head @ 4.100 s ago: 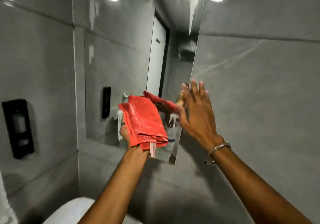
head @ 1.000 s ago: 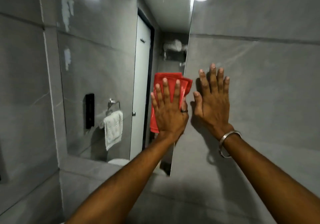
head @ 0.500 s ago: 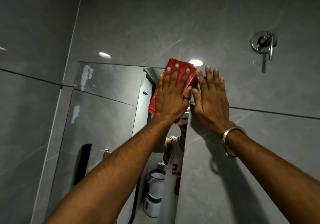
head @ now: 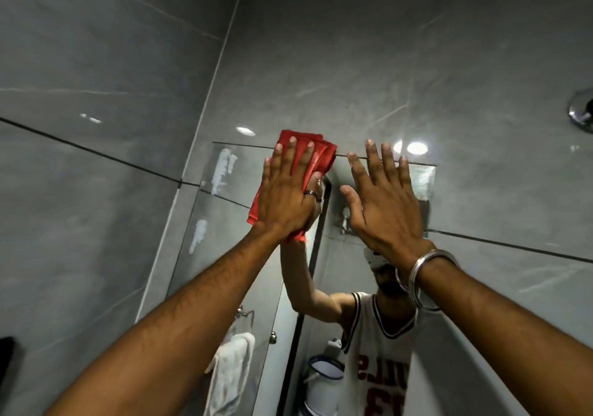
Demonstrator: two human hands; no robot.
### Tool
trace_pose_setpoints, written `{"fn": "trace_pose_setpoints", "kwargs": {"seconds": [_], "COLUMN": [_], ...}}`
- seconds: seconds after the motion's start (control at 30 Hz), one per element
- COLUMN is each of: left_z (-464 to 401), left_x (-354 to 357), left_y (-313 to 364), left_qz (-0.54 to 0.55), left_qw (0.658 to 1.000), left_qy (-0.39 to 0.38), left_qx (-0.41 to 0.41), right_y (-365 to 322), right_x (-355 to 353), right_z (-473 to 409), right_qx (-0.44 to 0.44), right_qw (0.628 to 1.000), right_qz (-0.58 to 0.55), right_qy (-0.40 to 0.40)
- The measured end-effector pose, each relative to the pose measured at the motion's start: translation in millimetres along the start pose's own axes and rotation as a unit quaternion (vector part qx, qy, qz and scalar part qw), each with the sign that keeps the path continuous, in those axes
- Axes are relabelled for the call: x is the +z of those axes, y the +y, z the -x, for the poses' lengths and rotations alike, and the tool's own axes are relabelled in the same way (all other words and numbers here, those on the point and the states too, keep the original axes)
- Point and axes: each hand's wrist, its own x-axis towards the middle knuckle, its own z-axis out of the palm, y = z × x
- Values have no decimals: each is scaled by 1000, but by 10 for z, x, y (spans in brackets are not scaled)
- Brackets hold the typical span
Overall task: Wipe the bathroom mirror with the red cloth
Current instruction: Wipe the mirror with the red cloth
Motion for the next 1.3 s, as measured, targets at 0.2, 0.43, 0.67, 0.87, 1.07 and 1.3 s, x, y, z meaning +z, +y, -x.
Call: {"fn": "trace_pose_setpoints", "kwargs": {"seconds": [0.2, 0.43, 0.67, 0.87, 1.07, 1.3], "left_z": [-12, -157, -168, 169, 1060, 2379], "left_x": [-158, -237, -272, -259, -214, -97], "left_y": [-749, -1190, -1244, -1240, -1353, -1530], "left_qz": [22, 46, 55, 48, 33, 26], "left_qw": [997, 988, 982, 985, 985, 987], "left_qy": [13, 17, 11, 2, -16, -52], "left_qx": [-74, -145, -180, -165, -166, -153], "right_y": [-495, -965, -1127, -1185, -1449, -1923], "right_x": [324, 642, 618, 616, 700, 877], "right_z": [-171, -314, -163, 259, 865, 1634], "right_qx": [-43, -86, -50, -36, -45, -89], "right_qw": [999, 991, 995, 994, 992, 989], "right_qz": [-21, -50, -83, -107, -120, -116], "right_qy": [25, 88, 35, 11, -8, -28]}}
